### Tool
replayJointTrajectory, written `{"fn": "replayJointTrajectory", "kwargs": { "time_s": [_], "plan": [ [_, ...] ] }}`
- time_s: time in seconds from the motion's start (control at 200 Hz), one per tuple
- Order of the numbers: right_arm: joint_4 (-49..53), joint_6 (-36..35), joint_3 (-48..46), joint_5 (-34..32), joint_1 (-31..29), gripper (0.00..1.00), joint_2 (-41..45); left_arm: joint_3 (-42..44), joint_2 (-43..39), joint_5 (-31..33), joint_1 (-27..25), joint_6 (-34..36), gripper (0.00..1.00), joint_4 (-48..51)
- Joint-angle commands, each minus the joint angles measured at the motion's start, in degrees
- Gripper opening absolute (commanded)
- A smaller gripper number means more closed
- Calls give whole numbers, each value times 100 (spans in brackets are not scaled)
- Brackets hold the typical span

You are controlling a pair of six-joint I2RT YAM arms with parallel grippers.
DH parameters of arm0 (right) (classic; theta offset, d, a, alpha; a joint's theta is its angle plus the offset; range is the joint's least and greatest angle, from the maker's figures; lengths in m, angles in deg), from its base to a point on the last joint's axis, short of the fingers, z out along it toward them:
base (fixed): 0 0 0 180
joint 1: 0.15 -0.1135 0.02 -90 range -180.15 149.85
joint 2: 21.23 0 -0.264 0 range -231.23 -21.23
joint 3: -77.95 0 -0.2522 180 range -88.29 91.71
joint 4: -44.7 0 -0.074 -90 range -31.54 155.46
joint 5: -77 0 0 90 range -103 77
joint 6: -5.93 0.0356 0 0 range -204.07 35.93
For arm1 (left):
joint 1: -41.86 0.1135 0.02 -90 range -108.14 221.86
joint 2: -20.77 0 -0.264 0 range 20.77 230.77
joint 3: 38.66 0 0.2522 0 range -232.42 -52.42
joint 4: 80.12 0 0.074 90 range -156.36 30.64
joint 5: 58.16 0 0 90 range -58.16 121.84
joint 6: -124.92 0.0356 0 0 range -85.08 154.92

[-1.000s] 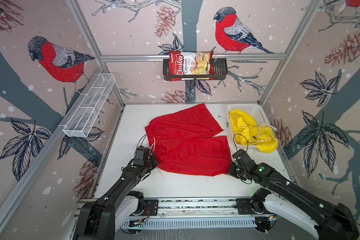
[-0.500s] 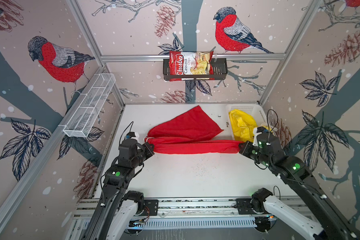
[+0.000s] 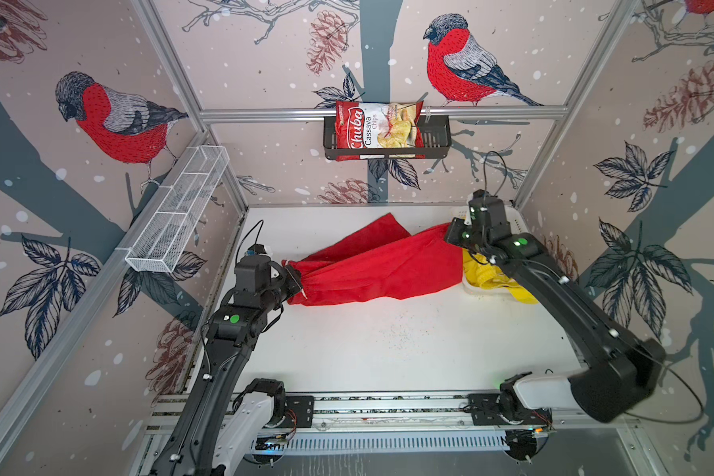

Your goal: Fold and stack the shorts

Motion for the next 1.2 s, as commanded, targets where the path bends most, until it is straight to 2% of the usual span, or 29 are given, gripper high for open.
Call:
{"fn": "replayJointTrajectory", "kwargs": {
  "time_s": [0.0,0.185,0.455,0.555,0.715,0.785,0.87,0.936,1.051,1.196],
  "plan": [
    [-562,-315,436,-678,135,0,-725,423,137,217,309,143,0,44],
    [-359,-457,1851,-379,229,0,-2493,985,437,0,775,87,0,-497],
    [-93,-589,3991,-15,311,0,-4692,1039,1315,130,1107,128,0,-1026],
    [-241,-608,4380,150,315,0,-5163,1000,1721,229,1157,77,0,-1131],
    [-934,-652,4334,308,316,3,-5458,781,2438,525,1184,59,0,-1027],
    [-1175,-624,4326,335,318,11,-5592,730,2708,502,1217,98,21,-1066],
    [-1490,-616,4324,492,327,35,-5780,664,2916,508,1279,83,42,-1095],
    [-1813,-643,4287,705,341,43,-5929,528,3024,577,1306,73,57,-1033],
    [-2215,-479,4333,873,386,50,-6206,263,3198,602,1308,121,68,-834],
    [-2244,-355,4325,1141,448,50,-6189,126,3061,509,1306,185,71,-730]
  ]
}}
